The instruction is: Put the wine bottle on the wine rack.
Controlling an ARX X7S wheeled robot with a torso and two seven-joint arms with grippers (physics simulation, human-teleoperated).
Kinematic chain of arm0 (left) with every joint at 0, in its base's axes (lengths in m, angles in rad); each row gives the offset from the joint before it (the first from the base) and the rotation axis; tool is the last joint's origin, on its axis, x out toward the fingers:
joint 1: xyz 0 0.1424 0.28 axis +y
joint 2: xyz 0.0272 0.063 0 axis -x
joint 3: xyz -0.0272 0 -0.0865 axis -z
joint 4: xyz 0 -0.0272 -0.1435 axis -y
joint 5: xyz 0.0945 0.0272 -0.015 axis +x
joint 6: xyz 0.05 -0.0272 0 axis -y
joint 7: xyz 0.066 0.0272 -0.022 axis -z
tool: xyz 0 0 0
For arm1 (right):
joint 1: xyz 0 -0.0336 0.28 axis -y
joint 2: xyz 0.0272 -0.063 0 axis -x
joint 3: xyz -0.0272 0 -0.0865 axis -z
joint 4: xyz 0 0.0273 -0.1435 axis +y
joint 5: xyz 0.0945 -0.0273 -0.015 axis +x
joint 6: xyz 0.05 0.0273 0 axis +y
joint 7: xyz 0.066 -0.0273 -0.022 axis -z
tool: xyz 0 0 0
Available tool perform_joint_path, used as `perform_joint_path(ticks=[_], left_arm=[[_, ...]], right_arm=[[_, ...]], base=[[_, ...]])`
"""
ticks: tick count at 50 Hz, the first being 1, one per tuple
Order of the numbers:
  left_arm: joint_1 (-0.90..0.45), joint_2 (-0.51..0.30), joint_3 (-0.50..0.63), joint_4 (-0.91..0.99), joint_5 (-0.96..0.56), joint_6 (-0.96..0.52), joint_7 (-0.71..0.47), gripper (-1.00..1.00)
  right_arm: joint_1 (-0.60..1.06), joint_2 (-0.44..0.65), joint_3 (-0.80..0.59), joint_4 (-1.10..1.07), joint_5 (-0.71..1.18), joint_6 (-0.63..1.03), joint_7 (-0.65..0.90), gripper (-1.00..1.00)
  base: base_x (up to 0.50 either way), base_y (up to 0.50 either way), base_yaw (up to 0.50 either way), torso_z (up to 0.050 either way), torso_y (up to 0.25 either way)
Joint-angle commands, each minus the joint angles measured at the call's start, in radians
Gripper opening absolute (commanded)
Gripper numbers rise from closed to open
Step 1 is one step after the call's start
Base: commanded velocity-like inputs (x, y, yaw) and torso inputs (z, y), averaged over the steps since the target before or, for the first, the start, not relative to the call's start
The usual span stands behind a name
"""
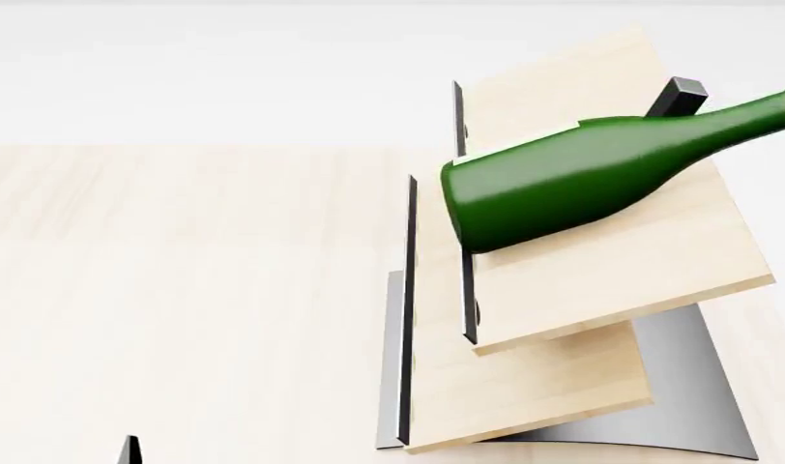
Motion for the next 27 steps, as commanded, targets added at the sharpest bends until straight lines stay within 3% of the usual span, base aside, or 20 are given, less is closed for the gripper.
perform_joint_path(ticks=[1,15,27], left_arm=[[0.0,-0.002,0.003,0.002,0.001,-0.001,-0.002,1.0],[-0.004,-0.003,0.005,-0.002,0.001,-0.001,-0.003,1.0],[-0.006,-0.003,0.009,-0.001,0.004,-0.003,-0.006,1.0]], right_arm=[[-0.158,-0.145,0.287,-0.156,0.036,0.043,-0.099,1.0],[-0.231,-0.25,0.567,-0.256,0.21,0.125,-0.204,1.0],[-0.246,-0.402,0.827,-0.303,0.482,0.22,-0.376,1.0]], base=[[0.0,0.0,0.0,0.0,0.0],[0.0,0.0,0.0,0.0,0.0],[0.0,0.0,0.0,0.0,0.0]])
